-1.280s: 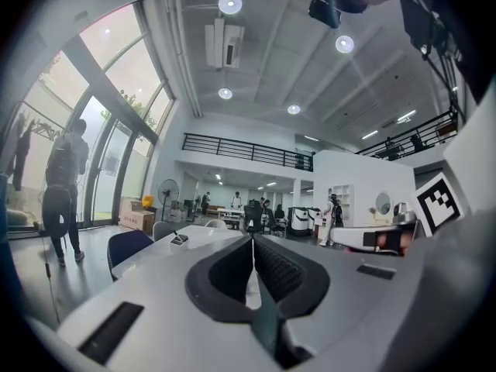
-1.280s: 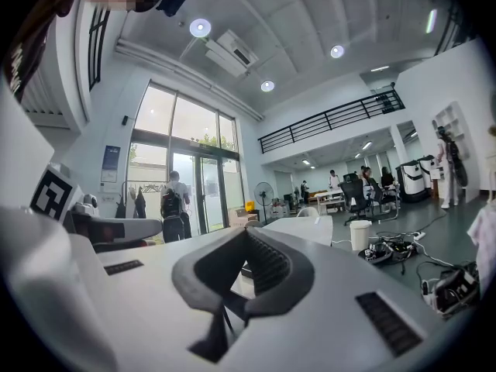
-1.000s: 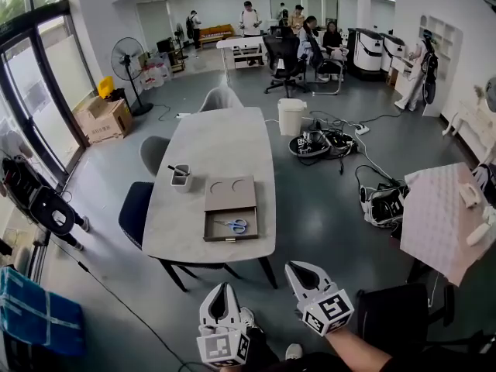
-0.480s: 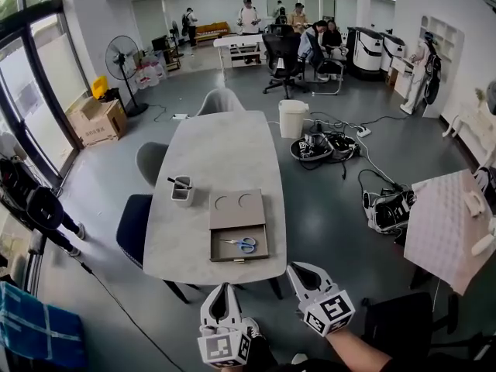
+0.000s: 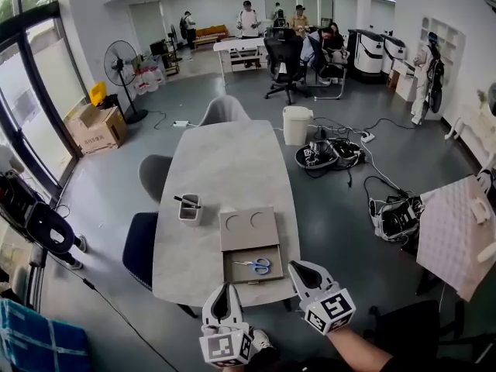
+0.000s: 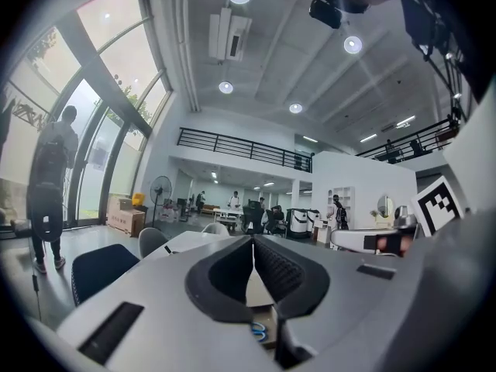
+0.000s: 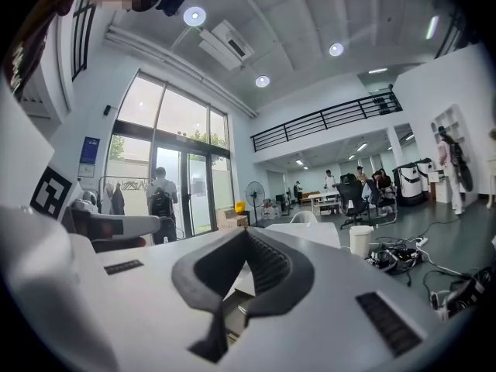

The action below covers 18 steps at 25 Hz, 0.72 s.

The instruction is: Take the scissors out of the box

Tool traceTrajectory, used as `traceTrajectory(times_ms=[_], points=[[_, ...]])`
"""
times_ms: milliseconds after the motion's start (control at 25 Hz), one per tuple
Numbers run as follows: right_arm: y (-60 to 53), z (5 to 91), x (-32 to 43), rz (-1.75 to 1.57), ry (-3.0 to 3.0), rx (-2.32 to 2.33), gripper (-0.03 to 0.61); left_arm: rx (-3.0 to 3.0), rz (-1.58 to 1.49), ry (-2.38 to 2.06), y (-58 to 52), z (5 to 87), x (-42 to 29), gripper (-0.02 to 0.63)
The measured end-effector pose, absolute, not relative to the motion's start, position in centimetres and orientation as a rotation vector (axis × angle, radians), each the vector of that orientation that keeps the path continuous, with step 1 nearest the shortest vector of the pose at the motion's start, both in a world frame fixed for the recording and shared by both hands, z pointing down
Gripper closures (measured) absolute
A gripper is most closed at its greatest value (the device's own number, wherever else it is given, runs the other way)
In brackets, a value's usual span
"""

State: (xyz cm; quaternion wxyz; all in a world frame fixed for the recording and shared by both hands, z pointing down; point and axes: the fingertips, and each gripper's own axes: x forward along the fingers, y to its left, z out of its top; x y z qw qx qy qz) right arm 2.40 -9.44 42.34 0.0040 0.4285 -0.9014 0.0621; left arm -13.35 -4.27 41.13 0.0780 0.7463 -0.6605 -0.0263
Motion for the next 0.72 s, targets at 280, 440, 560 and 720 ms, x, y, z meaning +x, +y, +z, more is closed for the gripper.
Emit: traceTrajectory(times_ms=[280, 440, 560, 720], points=[[-13.3, 41.8, -0.5, 0.187, -2.821, 1.381, 0.583, 2.274, -0.077, -1.943, -8.4, 40.7, -16.0, 0.597], [-14.2, 42.3, -1.0, 0.197, -2.803, 1.413, 0.583, 2.296, -0.062, -1.913, -9.8, 41.1, -16.6, 0.597], [-14.7, 42.5, -1.2, 0.212, -2.794, 1.421, 0.583, 2.302, -0.051, -1.892, -10.7, 41.2, -16.7, 0.597], [-15.8, 43.1, -1.2, 0.223, -2.780, 1.411, 0.583, 2.301, -0.036, -1.873, -11.6, 41.9, -16.4, 0.597]])
